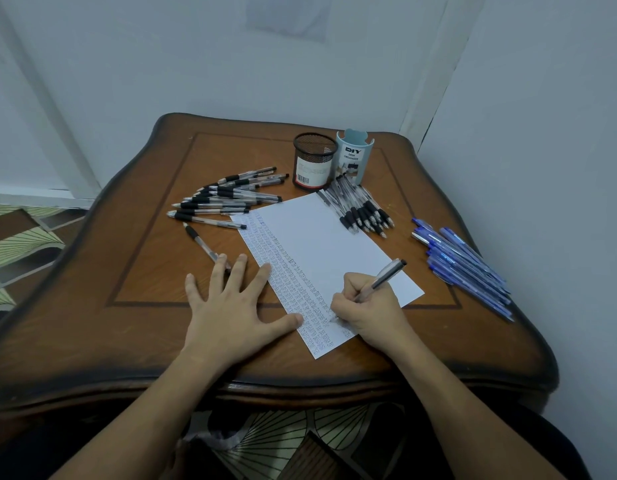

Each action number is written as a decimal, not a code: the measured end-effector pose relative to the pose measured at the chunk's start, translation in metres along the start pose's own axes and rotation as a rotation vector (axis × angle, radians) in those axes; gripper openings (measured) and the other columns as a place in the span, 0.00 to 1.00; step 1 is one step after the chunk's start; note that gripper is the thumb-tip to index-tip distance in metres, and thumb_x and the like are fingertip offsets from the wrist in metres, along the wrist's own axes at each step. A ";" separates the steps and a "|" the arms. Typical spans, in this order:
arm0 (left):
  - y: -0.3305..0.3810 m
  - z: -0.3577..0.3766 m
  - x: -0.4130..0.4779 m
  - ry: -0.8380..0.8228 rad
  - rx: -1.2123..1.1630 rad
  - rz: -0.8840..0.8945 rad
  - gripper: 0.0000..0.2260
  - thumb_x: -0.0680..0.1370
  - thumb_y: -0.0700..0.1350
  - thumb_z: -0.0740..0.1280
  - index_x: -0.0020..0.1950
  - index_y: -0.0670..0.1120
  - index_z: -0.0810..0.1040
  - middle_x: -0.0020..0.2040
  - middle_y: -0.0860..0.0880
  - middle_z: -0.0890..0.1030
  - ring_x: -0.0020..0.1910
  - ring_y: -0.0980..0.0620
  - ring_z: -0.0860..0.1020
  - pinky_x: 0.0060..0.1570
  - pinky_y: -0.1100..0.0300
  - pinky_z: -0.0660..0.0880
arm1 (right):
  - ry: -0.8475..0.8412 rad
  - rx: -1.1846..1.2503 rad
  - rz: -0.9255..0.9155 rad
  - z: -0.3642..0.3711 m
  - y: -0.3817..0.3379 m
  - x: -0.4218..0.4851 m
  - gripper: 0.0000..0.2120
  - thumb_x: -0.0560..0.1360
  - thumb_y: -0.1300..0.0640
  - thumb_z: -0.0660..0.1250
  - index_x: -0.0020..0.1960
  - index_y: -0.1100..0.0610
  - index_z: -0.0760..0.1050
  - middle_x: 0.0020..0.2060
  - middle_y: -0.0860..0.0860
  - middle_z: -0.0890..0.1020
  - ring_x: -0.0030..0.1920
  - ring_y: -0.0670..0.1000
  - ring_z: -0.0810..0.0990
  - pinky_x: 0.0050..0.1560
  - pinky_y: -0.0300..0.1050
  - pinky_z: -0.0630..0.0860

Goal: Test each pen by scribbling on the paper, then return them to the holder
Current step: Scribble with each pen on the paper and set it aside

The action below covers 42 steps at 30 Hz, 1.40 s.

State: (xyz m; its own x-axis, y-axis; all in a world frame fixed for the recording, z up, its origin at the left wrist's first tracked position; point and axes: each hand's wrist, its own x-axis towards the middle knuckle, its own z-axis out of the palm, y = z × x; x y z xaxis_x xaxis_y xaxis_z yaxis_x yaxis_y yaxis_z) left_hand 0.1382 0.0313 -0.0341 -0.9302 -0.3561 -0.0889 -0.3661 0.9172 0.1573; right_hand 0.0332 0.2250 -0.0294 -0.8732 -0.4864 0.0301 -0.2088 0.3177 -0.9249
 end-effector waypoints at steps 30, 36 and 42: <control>0.000 -0.001 0.001 0.022 -0.007 -0.017 0.51 0.60 0.83 0.37 0.79 0.62 0.45 0.81 0.53 0.43 0.78 0.48 0.35 0.71 0.33 0.38 | -0.199 0.444 0.262 -0.009 -0.033 0.019 0.09 0.84 0.52 0.56 0.54 0.55 0.72 0.34 0.53 0.79 0.27 0.53 0.74 0.25 0.42 0.66; 0.001 -0.003 -0.001 0.018 -0.015 -0.020 0.51 0.59 0.83 0.37 0.79 0.61 0.45 0.81 0.53 0.42 0.78 0.48 0.35 0.71 0.33 0.38 | -0.187 0.446 0.305 -0.008 -0.037 0.020 0.13 0.86 0.53 0.50 0.54 0.57 0.71 0.32 0.53 0.75 0.28 0.53 0.74 0.28 0.44 0.68; 0.002 -0.006 0.000 -0.004 -0.019 -0.023 0.48 0.63 0.83 0.44 0.79 0.62 0.45 0.81 0.53 0.42 0.78 0.48 0.35 0.71 0.33 0.37 | -0.103 0.332 0.253 -0.022 -0.047 0.036 0.11 0.85 0.58 0.54 0.58 0.57 0.74 0.37 0.54 0.79 0.32 0.53 0.77 0.29 0.44 0.70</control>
State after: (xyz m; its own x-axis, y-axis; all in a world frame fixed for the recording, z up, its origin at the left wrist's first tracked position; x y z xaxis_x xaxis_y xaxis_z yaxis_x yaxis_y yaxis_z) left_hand 0.1376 0.0323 -0.0276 -0.9214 -0.3762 -0.0970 -0.3879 0.9052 0.1736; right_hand 0.0019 0.2100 0.0236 -0.8267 -0.5107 -0.2360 0.1742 0.1665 -0.9705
